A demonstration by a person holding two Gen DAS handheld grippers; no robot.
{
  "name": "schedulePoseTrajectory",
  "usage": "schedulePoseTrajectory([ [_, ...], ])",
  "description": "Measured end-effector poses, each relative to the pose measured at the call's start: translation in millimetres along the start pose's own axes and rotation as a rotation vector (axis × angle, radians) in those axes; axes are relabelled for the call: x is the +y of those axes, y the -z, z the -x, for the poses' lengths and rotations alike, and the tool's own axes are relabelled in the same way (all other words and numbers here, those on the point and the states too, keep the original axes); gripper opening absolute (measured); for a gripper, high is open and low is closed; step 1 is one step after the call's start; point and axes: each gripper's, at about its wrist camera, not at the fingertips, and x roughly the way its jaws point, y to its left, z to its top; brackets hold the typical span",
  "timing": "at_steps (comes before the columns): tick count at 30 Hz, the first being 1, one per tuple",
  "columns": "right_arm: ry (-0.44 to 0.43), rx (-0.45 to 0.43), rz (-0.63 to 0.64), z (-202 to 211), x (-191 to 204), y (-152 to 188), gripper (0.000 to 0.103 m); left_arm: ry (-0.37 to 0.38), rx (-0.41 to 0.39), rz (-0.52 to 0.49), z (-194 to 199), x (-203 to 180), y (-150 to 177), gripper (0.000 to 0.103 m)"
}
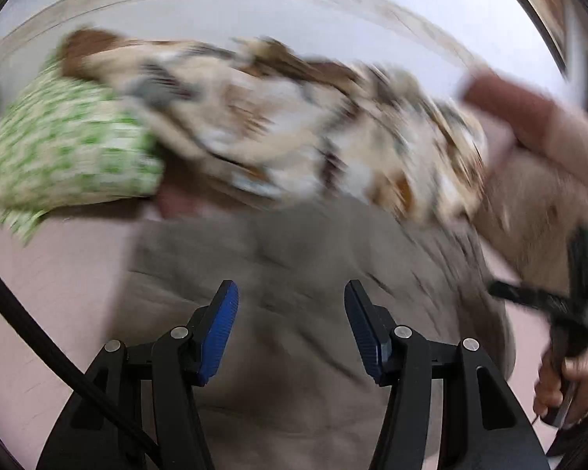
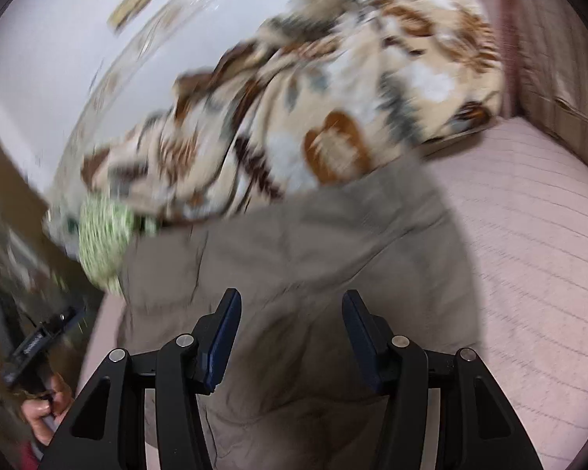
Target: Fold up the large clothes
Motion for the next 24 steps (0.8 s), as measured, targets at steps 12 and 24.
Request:
schedulePoseTrajectory([
  [12, 0.241, 0.118, 0.188, -85.1, -7.1, 18.9, 0.060, -0.049, 0.217, 0.074, -115.9, 1.6, 20.1, 0.064],
  [24, 0.190, 0.089, 0.116, -75.5, -17.0, 21.3, 0.061, -0.108, 0.160, 0.071, -81.2, -12.2, 32.4, 0.065],
])
